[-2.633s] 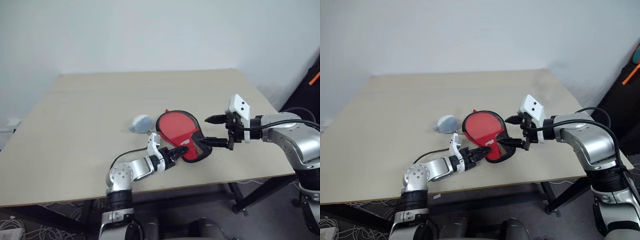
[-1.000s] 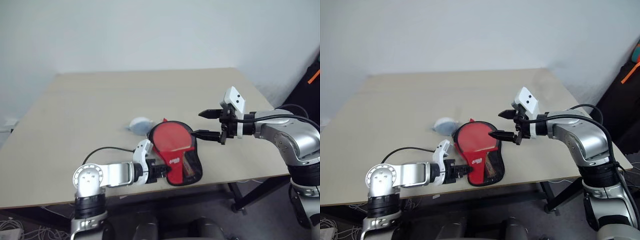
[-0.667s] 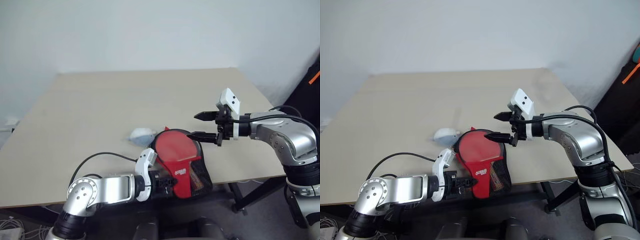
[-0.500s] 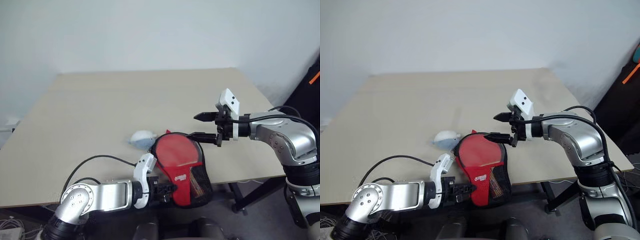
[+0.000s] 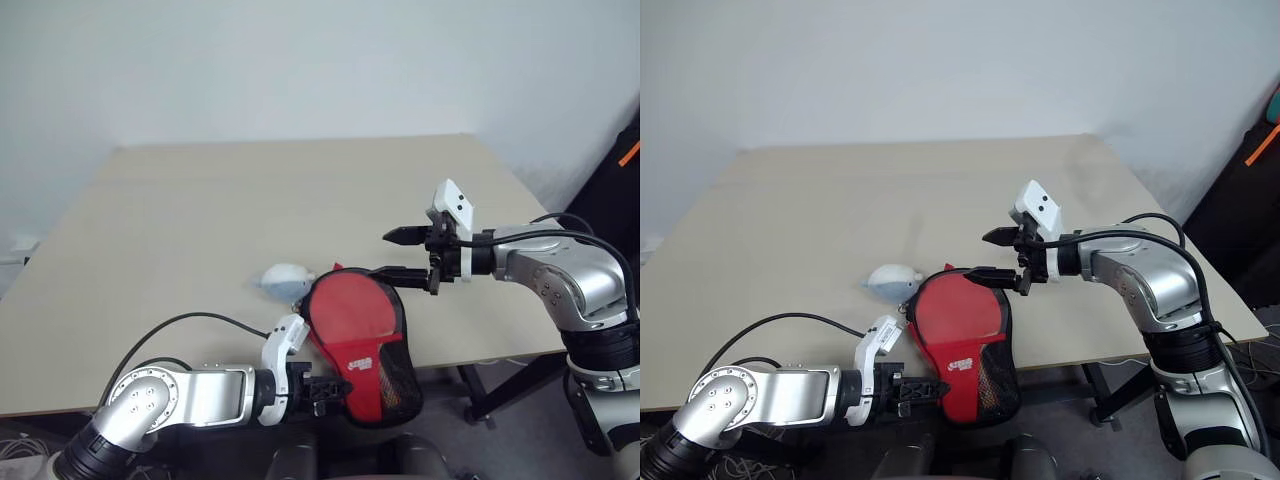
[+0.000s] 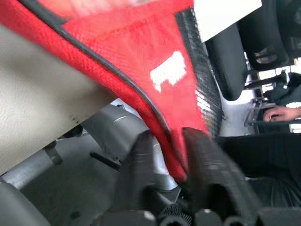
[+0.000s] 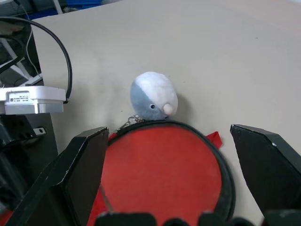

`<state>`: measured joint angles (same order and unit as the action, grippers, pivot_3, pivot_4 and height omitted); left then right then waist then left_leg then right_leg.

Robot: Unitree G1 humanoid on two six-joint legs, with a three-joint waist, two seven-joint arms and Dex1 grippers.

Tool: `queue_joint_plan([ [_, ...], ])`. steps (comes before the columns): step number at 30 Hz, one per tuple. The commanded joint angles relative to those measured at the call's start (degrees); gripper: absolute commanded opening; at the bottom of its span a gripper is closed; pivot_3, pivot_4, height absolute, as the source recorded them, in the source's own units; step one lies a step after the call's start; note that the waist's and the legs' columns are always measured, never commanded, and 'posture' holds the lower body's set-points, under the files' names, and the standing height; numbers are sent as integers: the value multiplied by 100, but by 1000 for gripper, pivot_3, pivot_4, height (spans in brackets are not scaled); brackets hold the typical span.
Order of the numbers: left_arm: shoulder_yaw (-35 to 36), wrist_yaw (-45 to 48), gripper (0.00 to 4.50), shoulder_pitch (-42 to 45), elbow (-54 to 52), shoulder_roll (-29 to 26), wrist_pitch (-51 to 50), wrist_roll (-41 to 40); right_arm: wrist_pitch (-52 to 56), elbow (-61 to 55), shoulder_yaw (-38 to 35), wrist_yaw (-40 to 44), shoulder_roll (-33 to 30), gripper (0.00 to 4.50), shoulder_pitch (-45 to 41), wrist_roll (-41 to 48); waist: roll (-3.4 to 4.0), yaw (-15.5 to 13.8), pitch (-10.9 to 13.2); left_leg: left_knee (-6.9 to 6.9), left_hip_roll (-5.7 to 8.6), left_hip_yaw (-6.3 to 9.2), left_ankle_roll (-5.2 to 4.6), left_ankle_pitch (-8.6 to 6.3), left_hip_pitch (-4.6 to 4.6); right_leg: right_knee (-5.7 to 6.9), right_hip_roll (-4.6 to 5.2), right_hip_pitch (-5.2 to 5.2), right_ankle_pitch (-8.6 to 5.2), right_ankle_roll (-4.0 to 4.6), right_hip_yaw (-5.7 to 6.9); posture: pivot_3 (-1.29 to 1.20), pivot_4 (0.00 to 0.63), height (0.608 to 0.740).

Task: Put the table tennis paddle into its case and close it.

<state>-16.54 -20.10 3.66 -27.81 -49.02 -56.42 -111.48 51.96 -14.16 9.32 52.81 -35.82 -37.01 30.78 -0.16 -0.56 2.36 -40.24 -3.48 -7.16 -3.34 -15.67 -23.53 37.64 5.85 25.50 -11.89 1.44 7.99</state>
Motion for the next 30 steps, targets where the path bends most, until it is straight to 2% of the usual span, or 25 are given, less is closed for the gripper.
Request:
queue_joint_plan([
  [1, 420, 538, 2262, 30, -16, -380, -93, -152, -101, -44, -73, 24, 4, 4500, -99, 6, 1, 1, 4, 0, -1, 0, 0, 0, 0, 0, -1, 1, 0, 0, 0, 0, 0, 706],
  [5, 929, 1316, 3566, -75, -221, -1293, -485, -152, -159, -15, -39, 17, 40, 4500, -50, -12, -3, 2, 18, 3, -3, -3, 1, 0, -1, 0, 0, 6, -2, 2, -1, 0, 0, 706],
  [8, 1630, 2501, 4462, -34, -437, -1897, -862, 581, -182, 11, -52, 29, 58, 4500, -14, 7, 7, 0, 39, 8, -5, -6, 1, 0, -3, -2, -1, 10, -3, 4, -1, 0, 0, 706],
  [9, 1868, 2879, 4462, 7, -361, -1997, -871, 811, -193, 31, -46, 25, 74, 4500, -13, 2, 15, -3, 44, 9, -2, -6, 1, 0, -3, -2, 1, 10, -3, 4, -1, 0, 0, 706],
  [11, 2313, 4052, 4462, 80, -442, -2188, -577, 1870, -214, 87, -21, -4, 126, 4500, -15, -21, 17, 0, 46, 11, 0, -10, 2, 0, -4, -2, 2, 13, -3, 4, -1, 0, 0, 706],
  [13, 2520, 4788, 4462, 283, -86, -2211, -270, 2632, -224, 158, 13, -58, 207, 4500, -30, -50, 20, 1, 50, 14, -3, -16, 4, 0, -5, -2, -1, 17, -3, 4, -1, 0, 0, 706],
  [16, 2311, 5835, 4495, 710, 892, -2106, 1159, 4654, -241, 323, 79, -238, 432, 3919, -68, -144, 22, 2, 50, 25, -2, -20, 17, 8, -3, -2, -4, 23, -3, 4, -1, 0, 0, 706],
  [19, 2043, 6150, 4495, 1040, 1732, -1779, 1502, 5512, -183, 421, 102, -430, 690, 2932, -131, -186, 23, 5, 50, 44, 1, -22, 39, 22, -7, -1, -17, 37, 1, 1, -4, 0, 0, 706],
  [23, 1893, 6484, 4495, 1078, 2251, -1201, 2227, 6501, -228, 503, 245, -642, 956, 1493, -102, -340, 15, 40, 49, 67, -7, -39, 43, 24, -16, -2, -31, 63, 3, -3, -32, 0, 0, 706],
  [27, 1909, 6856, 4495, 1082, 2656, -621, 2647, 6966, -317, 573, 516, -884, 1224, 56, 56, -590, -5, 59, 48, 61, -11, -55, 45, 24, -27, -3, -48, 77, 6, -3, -47, 0, 0, 706],
  [30, 1856, 6997, 4495, 1156, 2991, -231, 2819, 7273, -411, 708, 710, -1091, 1450, 23, 157, -813, -6, 58, 47, 60, -19, -58, 46, 23, -20, 1, -50, 75, 6, -2, -52, 0, 0, 706],
])
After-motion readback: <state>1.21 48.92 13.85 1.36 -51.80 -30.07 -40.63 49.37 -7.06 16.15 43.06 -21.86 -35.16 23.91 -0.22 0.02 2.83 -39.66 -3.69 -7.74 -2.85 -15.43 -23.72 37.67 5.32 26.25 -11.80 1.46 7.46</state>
